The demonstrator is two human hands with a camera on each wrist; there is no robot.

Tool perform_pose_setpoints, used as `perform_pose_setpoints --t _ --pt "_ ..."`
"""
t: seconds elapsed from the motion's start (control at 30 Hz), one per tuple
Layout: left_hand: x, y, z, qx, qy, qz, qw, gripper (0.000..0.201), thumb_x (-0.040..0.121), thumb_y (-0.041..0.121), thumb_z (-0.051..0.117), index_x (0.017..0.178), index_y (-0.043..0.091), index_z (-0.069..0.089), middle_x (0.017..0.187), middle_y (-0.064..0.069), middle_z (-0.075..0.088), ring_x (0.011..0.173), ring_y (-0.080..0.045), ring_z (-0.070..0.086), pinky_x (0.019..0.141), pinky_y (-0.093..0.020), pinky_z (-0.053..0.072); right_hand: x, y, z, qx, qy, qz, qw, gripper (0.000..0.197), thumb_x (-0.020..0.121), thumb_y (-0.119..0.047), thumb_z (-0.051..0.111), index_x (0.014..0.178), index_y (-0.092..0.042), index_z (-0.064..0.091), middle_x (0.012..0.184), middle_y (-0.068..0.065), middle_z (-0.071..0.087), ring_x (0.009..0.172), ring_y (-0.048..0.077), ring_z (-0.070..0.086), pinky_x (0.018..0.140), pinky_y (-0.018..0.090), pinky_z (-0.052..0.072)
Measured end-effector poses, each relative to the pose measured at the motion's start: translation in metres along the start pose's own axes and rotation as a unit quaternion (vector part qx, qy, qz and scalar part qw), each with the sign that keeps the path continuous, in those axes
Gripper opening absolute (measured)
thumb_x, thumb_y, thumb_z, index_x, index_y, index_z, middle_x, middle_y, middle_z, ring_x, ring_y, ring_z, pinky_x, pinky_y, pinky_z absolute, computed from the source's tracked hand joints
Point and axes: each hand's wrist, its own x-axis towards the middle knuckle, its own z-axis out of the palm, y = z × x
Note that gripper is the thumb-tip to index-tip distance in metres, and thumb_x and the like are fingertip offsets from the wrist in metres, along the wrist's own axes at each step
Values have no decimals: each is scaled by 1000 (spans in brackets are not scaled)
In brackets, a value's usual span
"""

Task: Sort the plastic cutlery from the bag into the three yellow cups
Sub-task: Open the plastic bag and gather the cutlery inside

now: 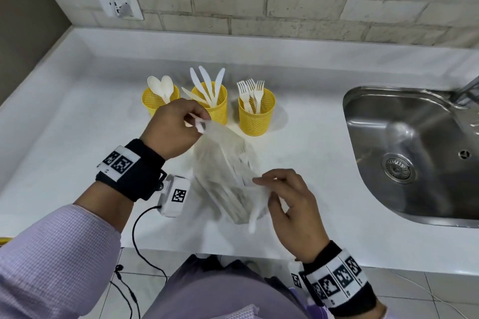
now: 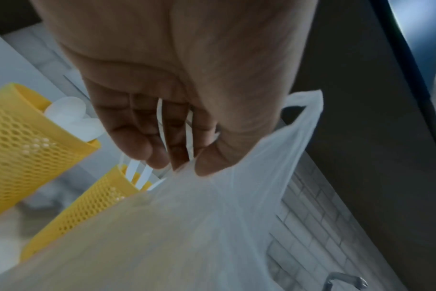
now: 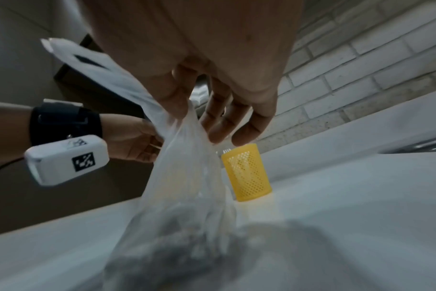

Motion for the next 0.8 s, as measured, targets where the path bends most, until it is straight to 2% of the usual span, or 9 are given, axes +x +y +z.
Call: perform_pose_setpoints --t 0.1,0.17,0.23,0.33,0.43,0.53,0.6,0.67,0.8 --pt "-5 10 8 60 -104 19 993 33 69 47 70 98 33 65 112 4 52 107 -19 52 93 -31 43 16 -22 -7 66 -16 14 998 52 83 -3 45 125 -21 69 126 -5 58 123 20 54 102 38 45" --pt "-6 13 17 105 -128 33 986 42 65 61 62 97 35 64 112 4 50 113 -24 49 102 -39 40 28 -33 -4 79 -26 25 996 42 91 -19 45 125 -23 69 128 -3 55 123 21 53 104 38 43" --pt "-5 17 21 119 -122 50 984 40 69 63 59 91 31 64 105 5 51 107 -25 53 97 -42 44 38 -37 6 27 -61 52 996 37 98 -42 42 115 -31 74 128 -4 51 121 19 53 104 35 41" --pt "-3 27 21 66 -75 63 993 36 74 54 54 82 20 63 88 5 55 85 -16 56 77 -33 47 43 -25 25 -120 -135 90 979 53 95 -62 38 84 -30 79 119 0 53 115 24 50 98 36 42" --pt "-5 38 13 -17 -31 28 999 30 77 40 57 74 10 60 70 2 56 68 -9 51 67 -27 41 43 -11 34 -216 -163 97 958 43 94 -49 56 67 -18 66 90 3 52 88 28 54 78 41 49" --pt "-5 42 -1 -150 -26 -47 987 28 79 32 58 72 5 62 62 -3 62 66 -26 56 70 -34 45 43 -5 29 -196 -136 112 965 31 94 -26 66 72 -17 46 79 0 47 70 24 49 63 35 40" --pt "-4 43 -8 -252 -4 -103 962 23 88 20 56 69 9 62 58 -5 60 60 -25 54 67 -33 46 42 -3 22 -193 -84 96 973 20 88 -8 66 85 -16 48 85 0 45 66 24 45 59 33 34" --pt "-3 43 -12 -338 19 -158 928 30 91 12 52 62 16 57 57 -3 51 54 -21 46 61 -31 41 43 -2 18 -203 -50 91 974 28 81 5 59 96 -17 49 93 0 41 64 25 41 59 31 31" --pt "-4 43 -19 -470 47 -222 853 19 84 19 51 66 16 46 58 0 36 52 -16 29 52 -27 29 55 -10 2 -210 5 52 976 48 72 15 49 108 -16 52 100 5 37 63 27 44 57 32 38"
